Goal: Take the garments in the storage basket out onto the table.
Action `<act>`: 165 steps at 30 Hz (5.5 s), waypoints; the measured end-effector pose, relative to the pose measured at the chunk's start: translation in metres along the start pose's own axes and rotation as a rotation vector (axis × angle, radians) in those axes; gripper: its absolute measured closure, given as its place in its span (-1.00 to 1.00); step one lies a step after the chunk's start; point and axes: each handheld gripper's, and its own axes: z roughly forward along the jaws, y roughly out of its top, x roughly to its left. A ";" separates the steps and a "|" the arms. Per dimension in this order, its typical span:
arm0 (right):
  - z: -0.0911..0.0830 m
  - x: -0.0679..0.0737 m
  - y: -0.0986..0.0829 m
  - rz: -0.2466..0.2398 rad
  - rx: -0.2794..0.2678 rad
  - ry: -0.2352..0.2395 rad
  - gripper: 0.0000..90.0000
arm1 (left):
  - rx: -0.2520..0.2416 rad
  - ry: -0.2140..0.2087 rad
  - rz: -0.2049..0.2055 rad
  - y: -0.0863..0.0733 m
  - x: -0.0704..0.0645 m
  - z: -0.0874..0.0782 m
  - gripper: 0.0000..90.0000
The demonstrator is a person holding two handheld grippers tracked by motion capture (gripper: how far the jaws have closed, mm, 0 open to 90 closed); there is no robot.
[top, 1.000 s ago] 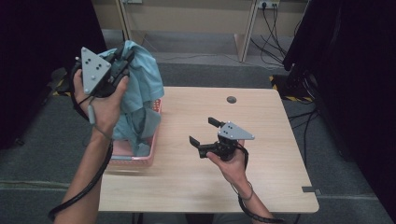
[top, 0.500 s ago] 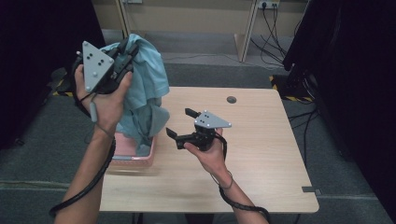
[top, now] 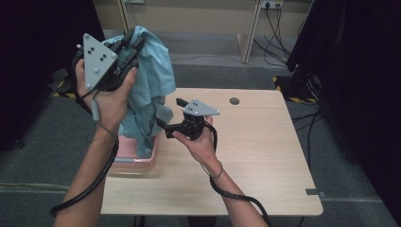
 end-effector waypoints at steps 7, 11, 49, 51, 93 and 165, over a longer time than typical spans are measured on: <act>0.016 0.000 0.002 0.015 0.010 0.001 -0.93 | -0.004 -0.021 -0.014 -0.004 -0.009 0.003 0.69; 0.025 -0.001 0.000 0.032 0.005 -0.001 -0.71 | -0.010 -0.031 -0.017 -0.003 -0.012 0.002 0.69; -0.015 -0.032 0.061 -0.055 -0.128 -0.219 0.87 | -0.184 0.010 -0.005 0.022 -0.011 -0.023 0.68; -0.024 -0.036 0.069 -0.057 -0.148 -0.235 0.87 | -0.191 0.010 -0.011 0.022 -0.011 -0.024 0.68; -0.207 -0.091 0.099 -0.298 -0.056 -0.662 0.86 | 0.012 -0.169 -0.142 -0.051 -0.088 0.041 0.67; -0.129 -0.122 -0.066 0.016 0.443 -0.488 0.80 | 0.501 -0.366 -0.307 -0.244 -0.219 0.093 0.71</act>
